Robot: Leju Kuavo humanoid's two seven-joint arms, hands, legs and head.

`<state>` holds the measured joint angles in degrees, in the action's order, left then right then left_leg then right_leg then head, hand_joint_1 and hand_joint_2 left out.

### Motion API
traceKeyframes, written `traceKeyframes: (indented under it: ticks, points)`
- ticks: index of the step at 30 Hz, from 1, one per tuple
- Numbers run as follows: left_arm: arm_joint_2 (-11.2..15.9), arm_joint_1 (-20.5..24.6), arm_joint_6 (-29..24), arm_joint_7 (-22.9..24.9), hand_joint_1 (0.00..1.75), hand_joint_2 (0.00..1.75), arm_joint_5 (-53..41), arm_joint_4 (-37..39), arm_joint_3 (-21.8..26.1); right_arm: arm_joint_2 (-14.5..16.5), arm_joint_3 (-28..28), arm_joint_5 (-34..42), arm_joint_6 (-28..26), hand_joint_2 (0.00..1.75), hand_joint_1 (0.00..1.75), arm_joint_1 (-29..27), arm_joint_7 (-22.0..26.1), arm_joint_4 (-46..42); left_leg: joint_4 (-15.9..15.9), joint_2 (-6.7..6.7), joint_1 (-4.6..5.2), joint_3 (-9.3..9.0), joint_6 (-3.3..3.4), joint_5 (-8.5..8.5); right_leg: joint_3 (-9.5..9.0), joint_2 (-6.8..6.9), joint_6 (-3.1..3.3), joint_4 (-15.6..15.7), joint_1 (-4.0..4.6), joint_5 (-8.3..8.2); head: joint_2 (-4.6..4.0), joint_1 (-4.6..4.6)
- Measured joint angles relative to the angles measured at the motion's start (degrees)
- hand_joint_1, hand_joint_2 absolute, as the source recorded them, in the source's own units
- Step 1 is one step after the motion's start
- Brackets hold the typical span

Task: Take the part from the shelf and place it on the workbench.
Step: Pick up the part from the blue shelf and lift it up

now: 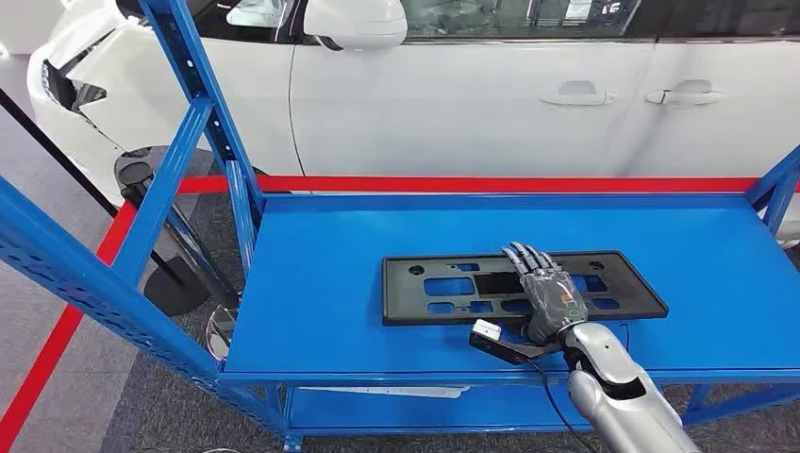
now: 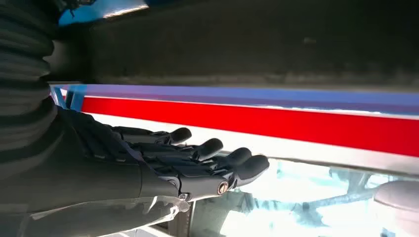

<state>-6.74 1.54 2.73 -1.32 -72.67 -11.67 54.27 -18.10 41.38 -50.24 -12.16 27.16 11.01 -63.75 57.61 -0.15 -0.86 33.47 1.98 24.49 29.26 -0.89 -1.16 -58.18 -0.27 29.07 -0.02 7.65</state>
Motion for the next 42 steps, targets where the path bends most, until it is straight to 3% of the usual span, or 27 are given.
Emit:
traceKeyframes:
  ticks: [2, 4, 5, 6, 7, 9, 11, 12, 15, 19, 23, 42]
  points:
    - [0.0, 0.0, 0.0, -0.2, 0.00, 0.00, 0.0, 0.0, 0.0, 0.0, 0.0, -0.3, -0.3, 1.75, 1.75, -0.2, -0.5, 0.2, -0.1, 0.05, 0.02, -0.07, 0.32, -0.01, 1.67, 0.19, -0.21, -3.3, -0.09, 1.87, 0.00, 0.00]
    - [0.1, 0.0, 0.0, -0.5, 0.00, 0.00, 0.1, 0.0, 0.0, 0.0, 0.1, -0.8, -0.8, 1.75, 1.75, -0.7, -1.3, 0.4, -0.2, 0.10, 0.13, -0.10, 0.77, 0.08, 5.73, 0.42, -0.59, -10.8, -0.23, 5.37, 0.00, 0.00]
    - [0.1, 0.0, 0.1, -0.7, 0.00, 0.00, 0.1, 0.0, 0.0, 0.0, 0.2, -1.0, -1.1, 1.75, 1.75, -1.0, -1.5, 0.5, -0.1, 0.10, 0.22, -0.10, 0.86, 0.18, 7.69, 0.45, -0.71, -14.0, -0.27, 6.33, 0.00, 0.00]
    - [0.1, 0.0, 0.2, -0.8, 0.00, 0.00, 0.1, 0.0, 0.1, 0.0, 0.2, -1.1, -1.2, 1.75, 1.75, -1.3, -1.6, 0.5, -0.1, 0.09, 0.31, -0.17, 0.92, 0.31, 8.84, 0.47, -0.74, -15.5, -0.30, 6.19, 0.00, 0.00]
    - [0.1, 0.0, 0.3, -0.9, 0.00, 0.00, 0.1, 0.0, 0.1, 0.1, 0.2, -1.2, -1.4, 1.75, 1.75, -1.5, -1.6, 0.4, -0.1, 0.09, 0.39, -0.32, 0.92, 0.44, 8.90, 0.50, -0.66, -14.7, -0.31, 4.88, 0.00, 0.00]
    - [0.0, 0.0, 0.5, -1.0, 0.00, 0.00, 0.2, 0.0, 0.1, 0.1, 0.2, -1.3, -1.5, 1.75, 1.75, -1.6, -1.5, 0.3, -0.1, 0.09, 0.55, -0.73, 0.79, 0.71, 6.02, 0.56, -0.03, -7.5, -0.17, 0.32, 0.00, 0.00]
    - [-0.1, 0.0, 0.6, -1.1, 0.00, 0.00, 0.2, 0.0, 0.1, 0.1, 0.3, -1.4, -1.5, 1.75, 1.75, -1.6, -1.5, 0.1, 0.0, 0.05, 0.78, -0.98, 0.50, 1.03, 3.20, 0.69, 0.76, -0.9, 0.17, -2.49, 0.00, 0.01]
    - [-0.2, 0.0, 0.6, -1.2, 0.00, 0.00, 0.2, 0.0, 0.1, 0.1, 0.3, -1.5, -1.5, 1.75, 1.75, -1.6, -1.5, 0.0, 0.1, 0.01, 0.87, -1.00, 0.55, 1.28, 2.65, 0.75, 0.74, 0.5, 0.27, -2.81, 0.00, 0.01]
    - [-0.1, 0.0, 0.6, -1.2, 0.00, 0.00, 0.2, 0.0, 0.1, 0.3, 0.4, -1.6, -1.5, 1.75, 1.75, -1.9, -1.5, -0.1, 0.2, -0.08, 0.83, -1.05, 0.36, 1.56, 2.46, 0.84, 0.33, 0.9, 0.37, -2.78, 0.00, 0.00]
    - [-0.1, -0.1, 0.6, -1.3, 0.00, 0.00, 0.2, 0.0, 0.1, 0.4, 0.5, -1.9, -1.8, 1.75, 1.75, -2.2, -1.5, -0.3, 0.0, -0.06, 0.72, -1.32, -0.06, 1.40, 2.40, 0.82, 0.72, 0.9, 0.50, -2.75, 0.00, 0.00]
    - [-0.1, -0.1, 0.6, -1.4, 0.00, 1.75, 0.2, 0.0, 0.1, 0.4, 0.5, -2.0, -2.6, 1.75, 1.75, -2.4, -1.4, -0.9, -0.1, -0.06, 0.66, -1.49, -0.19, 1.46, 2.28, 0.82, 0.98, 0.9, 0.57, -2.58, 0.00, 0.00]
    - [-0.1, -0.3, 1.4, -3.3, 0.00, 1.75, 1.2, 0.0, 0.7, -2.6, -0.5, -0.7, -5.8, 1.75, 1.75, -8.5, 1.6, -13.6, -0.2, -0.06, 0.66, -1.37, -0.32, 1.69, 2.39, 0.84, 1.11, 0.8, 0.55, -2.38, 0.00, 0.00]
